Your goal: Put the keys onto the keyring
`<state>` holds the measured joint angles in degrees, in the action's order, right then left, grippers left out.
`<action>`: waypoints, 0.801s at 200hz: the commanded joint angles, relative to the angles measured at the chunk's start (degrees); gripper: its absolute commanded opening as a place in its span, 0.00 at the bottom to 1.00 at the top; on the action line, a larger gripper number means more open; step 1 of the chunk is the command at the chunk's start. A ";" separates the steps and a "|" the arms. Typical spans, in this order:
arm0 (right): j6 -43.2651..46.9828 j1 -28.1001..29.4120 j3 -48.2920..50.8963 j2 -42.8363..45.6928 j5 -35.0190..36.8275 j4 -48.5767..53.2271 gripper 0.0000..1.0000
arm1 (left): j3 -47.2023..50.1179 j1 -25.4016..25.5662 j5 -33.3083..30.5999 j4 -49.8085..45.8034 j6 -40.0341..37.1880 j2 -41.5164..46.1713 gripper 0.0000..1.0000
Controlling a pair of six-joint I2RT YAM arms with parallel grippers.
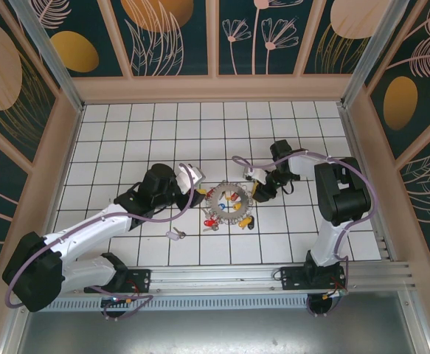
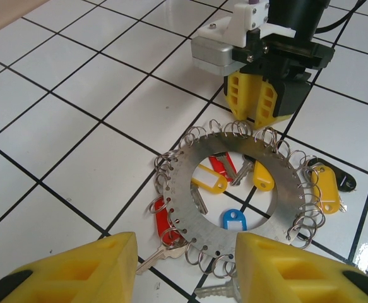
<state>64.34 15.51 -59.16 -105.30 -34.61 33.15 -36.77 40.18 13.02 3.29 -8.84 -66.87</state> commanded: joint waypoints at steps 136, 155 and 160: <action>-5.11 3.32 5.43 7.69 -2.18 -6.55 0.00 | 3.36 -0.14 4.68 4.65 3.93 1.36 0.44; -4.80 3.32 7.28 10.19 -4.12 -8.19 0.00 | 5.33 -0.14 8.59 10.74 5.65 -0.38 0.44; -4.90 3.33 7.73 10.63 -4.38 -8.72 0.00 | 5.65 -0.15 10.00 12.34 5.69 -1.03 0.44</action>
<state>59.59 18.44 -53.36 -98.67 -34.22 27.97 -33.10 40.18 16.67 7.18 -5.74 -65.95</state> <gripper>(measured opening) 0.050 0.445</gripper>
